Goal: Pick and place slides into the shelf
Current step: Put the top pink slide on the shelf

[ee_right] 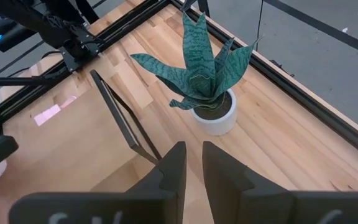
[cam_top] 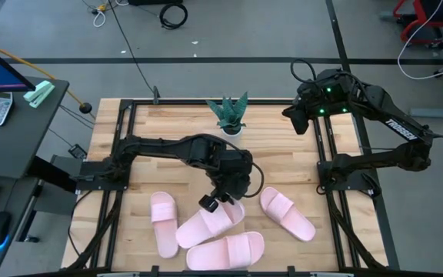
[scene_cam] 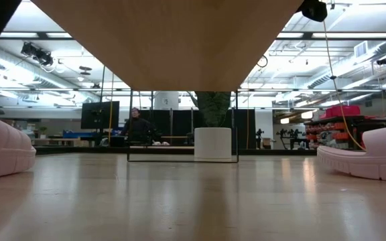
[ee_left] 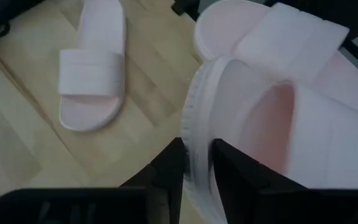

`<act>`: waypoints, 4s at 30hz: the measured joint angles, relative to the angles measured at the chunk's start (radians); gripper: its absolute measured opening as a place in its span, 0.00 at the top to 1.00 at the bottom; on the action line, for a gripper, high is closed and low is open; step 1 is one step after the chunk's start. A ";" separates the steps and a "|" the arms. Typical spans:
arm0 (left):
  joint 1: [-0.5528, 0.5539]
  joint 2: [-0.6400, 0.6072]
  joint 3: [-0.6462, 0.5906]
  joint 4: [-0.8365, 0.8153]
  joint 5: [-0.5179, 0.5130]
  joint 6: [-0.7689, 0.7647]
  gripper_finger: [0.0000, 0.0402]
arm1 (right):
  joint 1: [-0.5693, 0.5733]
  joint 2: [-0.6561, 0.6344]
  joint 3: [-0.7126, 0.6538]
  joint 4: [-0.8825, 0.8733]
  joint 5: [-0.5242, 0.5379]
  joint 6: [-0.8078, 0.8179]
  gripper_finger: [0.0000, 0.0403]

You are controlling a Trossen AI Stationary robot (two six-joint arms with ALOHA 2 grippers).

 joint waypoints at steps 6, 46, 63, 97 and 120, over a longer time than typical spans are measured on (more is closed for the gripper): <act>0.006 0.014 0.000 0.048 -0.003 -0.001 0.77 | 0.000 0.000 0.000 0.001 0.000 -0.003 0.85; 0.008 0.047 0.008 -0.004 -0.468 -0.681 0.64 | -0.001 0.000 0.000 -0.073 0.040 -0.051 0.85; -0.021 0.067 0.000 -0.129 -0.419 -0.979 0.91 | 0.000 0.000 0.000 -0.071 0.041 -0.065 0.85; -0.071 0.131 0.000 0.076 -0.295 -1.009 0.99 | 0.000 -0.001 0.000 -0.072 0.037 -0.089 0.85; -0.075 0.131 0.000 0.092 -0.412 -1.027 0.98 | 0.000 -0.001 0.000 -0.075 0.036 -0.099 0.85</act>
